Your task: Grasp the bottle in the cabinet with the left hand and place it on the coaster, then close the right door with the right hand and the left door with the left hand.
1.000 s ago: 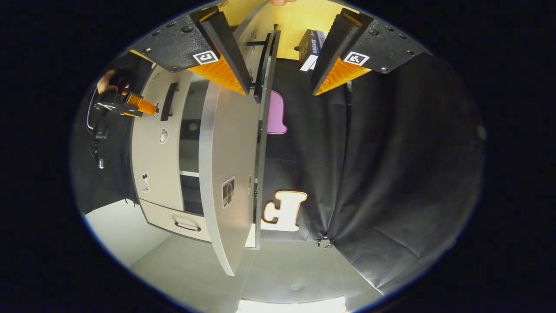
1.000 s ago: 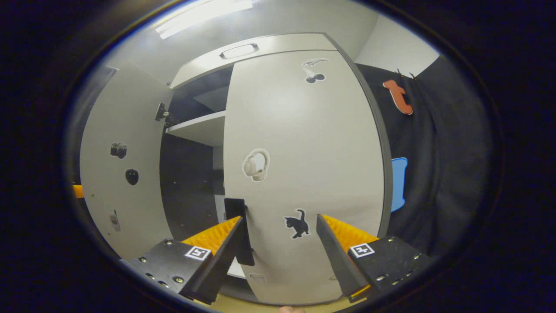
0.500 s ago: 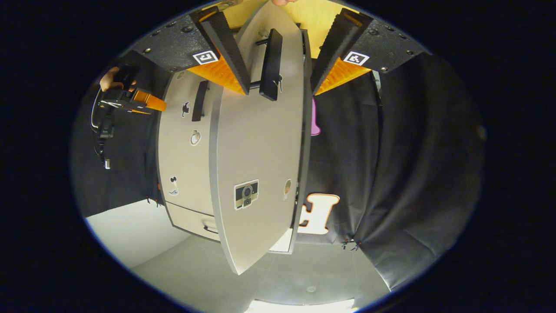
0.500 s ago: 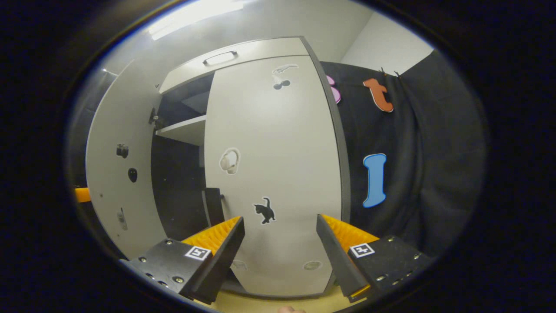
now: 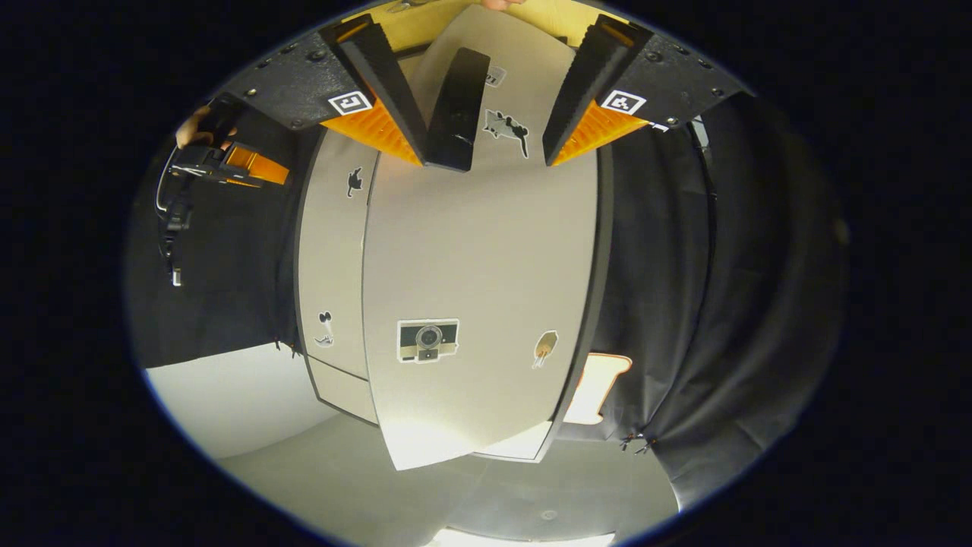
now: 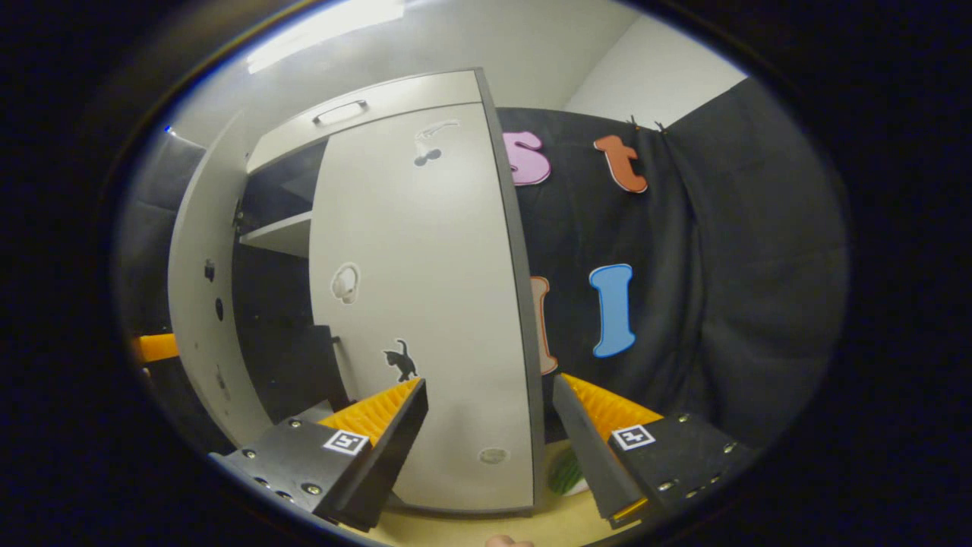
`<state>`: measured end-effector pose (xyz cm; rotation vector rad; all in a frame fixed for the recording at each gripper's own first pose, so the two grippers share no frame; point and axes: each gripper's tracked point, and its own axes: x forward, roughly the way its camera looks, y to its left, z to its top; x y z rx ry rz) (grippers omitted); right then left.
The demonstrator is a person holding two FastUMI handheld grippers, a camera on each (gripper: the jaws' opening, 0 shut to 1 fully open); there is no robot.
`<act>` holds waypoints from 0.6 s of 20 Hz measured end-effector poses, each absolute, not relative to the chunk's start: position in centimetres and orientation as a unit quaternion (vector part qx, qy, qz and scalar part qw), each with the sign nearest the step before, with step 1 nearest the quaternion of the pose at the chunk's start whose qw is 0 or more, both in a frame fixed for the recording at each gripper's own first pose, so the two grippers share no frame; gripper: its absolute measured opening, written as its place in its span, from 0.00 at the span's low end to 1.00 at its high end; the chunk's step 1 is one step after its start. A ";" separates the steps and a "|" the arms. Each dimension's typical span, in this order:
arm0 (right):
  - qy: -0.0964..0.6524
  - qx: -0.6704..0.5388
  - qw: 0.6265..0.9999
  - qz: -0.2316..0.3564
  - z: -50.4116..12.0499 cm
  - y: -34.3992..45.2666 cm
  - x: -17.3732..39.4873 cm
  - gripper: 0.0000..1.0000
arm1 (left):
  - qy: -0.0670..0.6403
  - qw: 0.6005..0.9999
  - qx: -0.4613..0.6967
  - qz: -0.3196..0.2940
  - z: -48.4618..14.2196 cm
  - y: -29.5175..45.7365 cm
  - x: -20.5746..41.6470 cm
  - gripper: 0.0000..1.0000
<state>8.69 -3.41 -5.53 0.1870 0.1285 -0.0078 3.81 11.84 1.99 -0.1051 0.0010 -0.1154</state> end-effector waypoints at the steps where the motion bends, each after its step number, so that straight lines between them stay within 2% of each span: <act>1: 0.065 0.094 0.993 -0.010 -5.6 -4.1 8.5 1.00 | 0.003 0.997 -0.050 -0.063 2.0 11.4 4.3 0.97; 2: 0.065 0.097 0.993 -0.015 -5.7 -4.6 8.4 1.00 | 0.002 0.997 -0.049 -0.067 1.8 10.9 4.7 1.00; 12: 0.069 0.101 0.991 -0.061 -6.2 -9.8 6.8 1.00 | 0.004 0.993 -0.060 -0.102 1.3 8.4 8.3 1.00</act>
